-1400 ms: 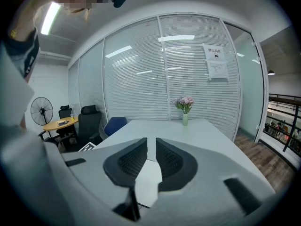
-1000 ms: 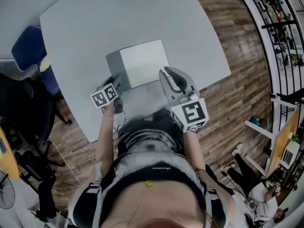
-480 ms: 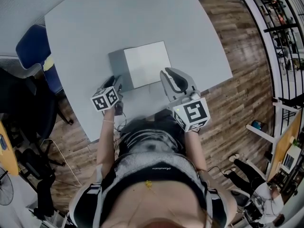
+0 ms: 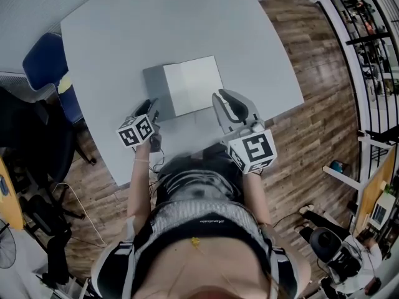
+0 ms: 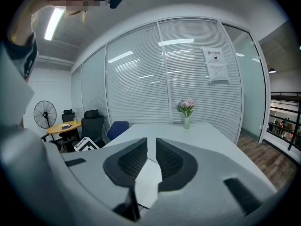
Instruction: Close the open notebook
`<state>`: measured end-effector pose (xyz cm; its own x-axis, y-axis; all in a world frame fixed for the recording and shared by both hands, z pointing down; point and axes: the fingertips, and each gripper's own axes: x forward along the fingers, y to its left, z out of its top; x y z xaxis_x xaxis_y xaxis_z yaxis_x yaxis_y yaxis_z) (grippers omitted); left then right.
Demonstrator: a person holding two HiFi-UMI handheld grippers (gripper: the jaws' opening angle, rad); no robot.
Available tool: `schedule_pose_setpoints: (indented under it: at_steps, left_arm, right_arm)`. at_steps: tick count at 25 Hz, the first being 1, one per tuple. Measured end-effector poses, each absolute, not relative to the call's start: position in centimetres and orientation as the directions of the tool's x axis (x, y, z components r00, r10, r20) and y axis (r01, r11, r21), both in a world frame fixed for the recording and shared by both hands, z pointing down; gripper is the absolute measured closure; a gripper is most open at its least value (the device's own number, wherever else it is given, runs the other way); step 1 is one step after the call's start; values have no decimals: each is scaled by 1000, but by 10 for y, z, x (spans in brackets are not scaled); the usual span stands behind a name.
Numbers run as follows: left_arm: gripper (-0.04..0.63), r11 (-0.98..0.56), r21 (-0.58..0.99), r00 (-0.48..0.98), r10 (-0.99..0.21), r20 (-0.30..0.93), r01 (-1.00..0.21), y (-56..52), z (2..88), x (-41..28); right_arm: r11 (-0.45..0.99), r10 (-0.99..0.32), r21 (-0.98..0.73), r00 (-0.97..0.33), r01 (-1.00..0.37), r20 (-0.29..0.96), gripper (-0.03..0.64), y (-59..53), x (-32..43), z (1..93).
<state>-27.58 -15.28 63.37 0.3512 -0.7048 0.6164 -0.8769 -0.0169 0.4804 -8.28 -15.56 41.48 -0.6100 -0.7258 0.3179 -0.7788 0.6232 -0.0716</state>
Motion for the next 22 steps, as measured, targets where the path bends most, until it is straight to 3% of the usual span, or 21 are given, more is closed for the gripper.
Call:
schedule_pose_setpoints:
  at_steps: [15,22]
  left_arm:
    - [481,-25,601,417,-744,523,-799,-158,615,-257]
    - [500,-39,582,398,-767,504,-812,-162,598,-259]
  right_arm:
    - [606,-750,-63,-596,-793,288,560,-159,-66,409]
    - [604,-754,-59,-594,-795,280,561,-155,-64,405]
